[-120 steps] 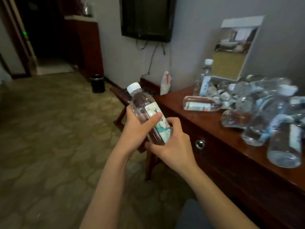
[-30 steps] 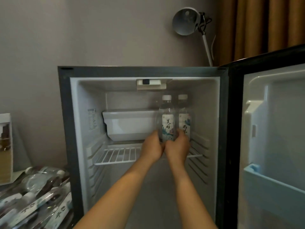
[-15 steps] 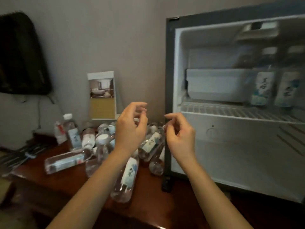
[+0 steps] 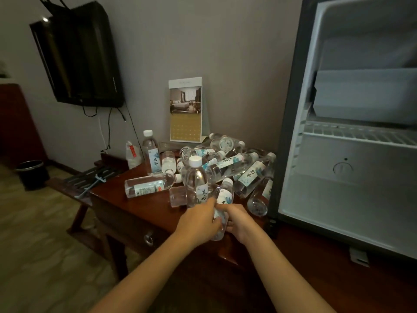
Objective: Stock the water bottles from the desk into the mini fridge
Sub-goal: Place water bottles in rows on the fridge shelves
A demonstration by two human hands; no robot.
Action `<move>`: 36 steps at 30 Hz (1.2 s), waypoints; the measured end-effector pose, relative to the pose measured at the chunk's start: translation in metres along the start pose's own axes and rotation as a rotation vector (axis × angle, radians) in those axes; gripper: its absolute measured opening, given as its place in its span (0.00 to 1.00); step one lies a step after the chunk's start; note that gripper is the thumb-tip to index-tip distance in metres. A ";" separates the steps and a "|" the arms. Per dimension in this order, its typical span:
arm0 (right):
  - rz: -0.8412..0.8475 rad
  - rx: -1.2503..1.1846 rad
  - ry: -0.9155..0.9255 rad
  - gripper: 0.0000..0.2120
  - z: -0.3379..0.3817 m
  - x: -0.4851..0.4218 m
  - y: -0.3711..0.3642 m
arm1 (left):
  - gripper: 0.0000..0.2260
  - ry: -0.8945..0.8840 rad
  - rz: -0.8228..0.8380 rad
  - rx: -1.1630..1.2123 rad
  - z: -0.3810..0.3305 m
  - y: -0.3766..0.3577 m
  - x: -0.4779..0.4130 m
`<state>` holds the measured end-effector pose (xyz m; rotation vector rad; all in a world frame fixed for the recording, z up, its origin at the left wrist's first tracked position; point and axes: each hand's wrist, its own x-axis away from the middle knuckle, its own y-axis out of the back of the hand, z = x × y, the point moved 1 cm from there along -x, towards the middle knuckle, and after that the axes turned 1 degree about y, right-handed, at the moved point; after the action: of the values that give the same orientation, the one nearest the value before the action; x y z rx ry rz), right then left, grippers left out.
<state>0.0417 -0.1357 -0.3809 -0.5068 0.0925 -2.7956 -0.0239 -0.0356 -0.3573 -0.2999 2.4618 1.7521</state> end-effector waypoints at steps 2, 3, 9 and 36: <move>0.044 -0.100 -0.004 0.23 -0.002 0.003 0.003 | 0.22 0.009 -0.004 0.076 0.000 -0.010 0.001; 0.059 -0.145 0.001 0.23 -0.004 0.006 0.006 | 0.25 0.016 0.000 0.137 0.000 -0.011 0.000; 0.130 -0.275 0.114 0.27 -0.014 0.019 0.029 | 0.29 -0.018 0.087 0.627 0.003 -0.009 -0.001; -0.192 0.034 1.050 0.28 0.138 0.156 0.147 | 0.50 -0.646 -0.455 0.837 -0.193 0.055 -0.040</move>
<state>-0.0080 -0.3243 -0.2163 1.0337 0.2177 -2.9034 0.0083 -0.1966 -0.2352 -0.1489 2.1469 0.4488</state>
